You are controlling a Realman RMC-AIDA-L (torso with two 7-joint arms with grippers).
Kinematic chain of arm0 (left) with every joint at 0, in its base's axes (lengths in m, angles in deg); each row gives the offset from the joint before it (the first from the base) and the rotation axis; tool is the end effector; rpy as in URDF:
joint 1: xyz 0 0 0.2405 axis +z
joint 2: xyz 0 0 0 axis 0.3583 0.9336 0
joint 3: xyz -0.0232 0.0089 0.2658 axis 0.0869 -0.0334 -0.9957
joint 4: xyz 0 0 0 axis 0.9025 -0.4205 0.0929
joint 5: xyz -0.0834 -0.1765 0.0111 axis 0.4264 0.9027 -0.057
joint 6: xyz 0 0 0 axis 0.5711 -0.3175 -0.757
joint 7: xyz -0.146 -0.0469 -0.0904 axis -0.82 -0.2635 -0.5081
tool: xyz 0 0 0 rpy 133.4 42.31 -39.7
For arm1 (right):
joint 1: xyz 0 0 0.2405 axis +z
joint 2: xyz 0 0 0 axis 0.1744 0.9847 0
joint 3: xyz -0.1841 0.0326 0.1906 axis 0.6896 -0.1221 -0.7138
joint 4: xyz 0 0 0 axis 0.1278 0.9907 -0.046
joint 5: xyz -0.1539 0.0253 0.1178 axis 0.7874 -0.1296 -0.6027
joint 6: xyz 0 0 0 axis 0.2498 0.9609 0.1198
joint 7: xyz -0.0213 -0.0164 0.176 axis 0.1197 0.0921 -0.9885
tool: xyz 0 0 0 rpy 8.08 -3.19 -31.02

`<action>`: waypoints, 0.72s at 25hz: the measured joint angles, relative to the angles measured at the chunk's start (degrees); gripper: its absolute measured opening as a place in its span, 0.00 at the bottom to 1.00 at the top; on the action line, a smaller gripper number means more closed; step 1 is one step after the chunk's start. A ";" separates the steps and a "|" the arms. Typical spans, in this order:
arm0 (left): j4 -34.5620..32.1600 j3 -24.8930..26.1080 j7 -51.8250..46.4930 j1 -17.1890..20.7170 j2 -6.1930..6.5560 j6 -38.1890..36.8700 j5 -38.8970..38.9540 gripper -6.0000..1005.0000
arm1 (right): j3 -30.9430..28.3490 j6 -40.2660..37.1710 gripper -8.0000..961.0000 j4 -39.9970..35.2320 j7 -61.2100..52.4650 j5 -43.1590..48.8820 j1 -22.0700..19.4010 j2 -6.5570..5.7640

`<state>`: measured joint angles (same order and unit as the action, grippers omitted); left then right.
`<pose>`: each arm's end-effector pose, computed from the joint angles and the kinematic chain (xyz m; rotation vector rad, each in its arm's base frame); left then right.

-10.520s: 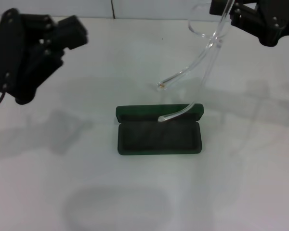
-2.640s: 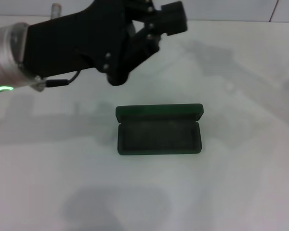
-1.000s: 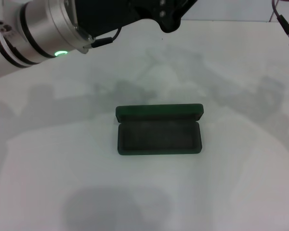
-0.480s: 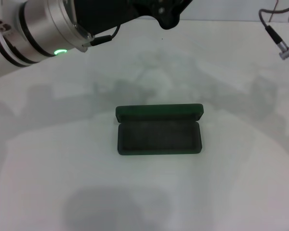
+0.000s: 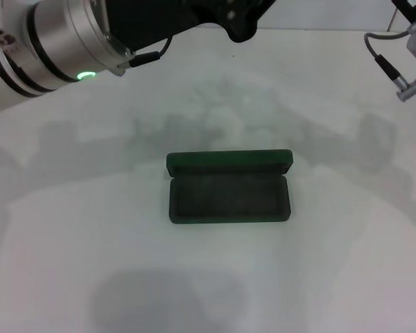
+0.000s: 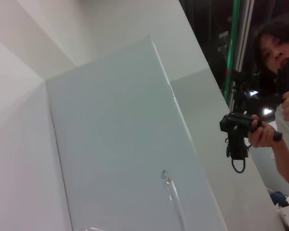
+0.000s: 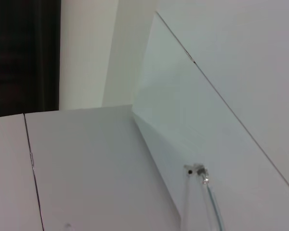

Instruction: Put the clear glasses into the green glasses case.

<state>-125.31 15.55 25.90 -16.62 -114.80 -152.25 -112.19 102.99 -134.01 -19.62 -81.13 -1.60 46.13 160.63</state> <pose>-0.0678 0.3349 -0.0008 -2.4017 0.3609 -1.6069 0.0969 0.3710 0.0147 -2.1195 0.4741 1.9219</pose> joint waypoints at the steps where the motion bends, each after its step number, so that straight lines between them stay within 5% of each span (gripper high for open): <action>1: 0.05 0.00 -0.02 0.00 0.01 0.00 0.00 0.03 | 0.00 -0.03 0.12 0.00 -0.01 0.12 -0.02 -0.02; 18: 1.25 0.80 -0.15 0.16 0.35 -0.03 -0.02 0.03 | -0.70 -1.17 0.12 0.54 0.21 -0.03 -1.02 -0.48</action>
<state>-124.05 16.34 25.76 -16.46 -114.46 -152.28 -112.22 102.30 -135.18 -19.08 -80.92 -1.63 45.11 160.15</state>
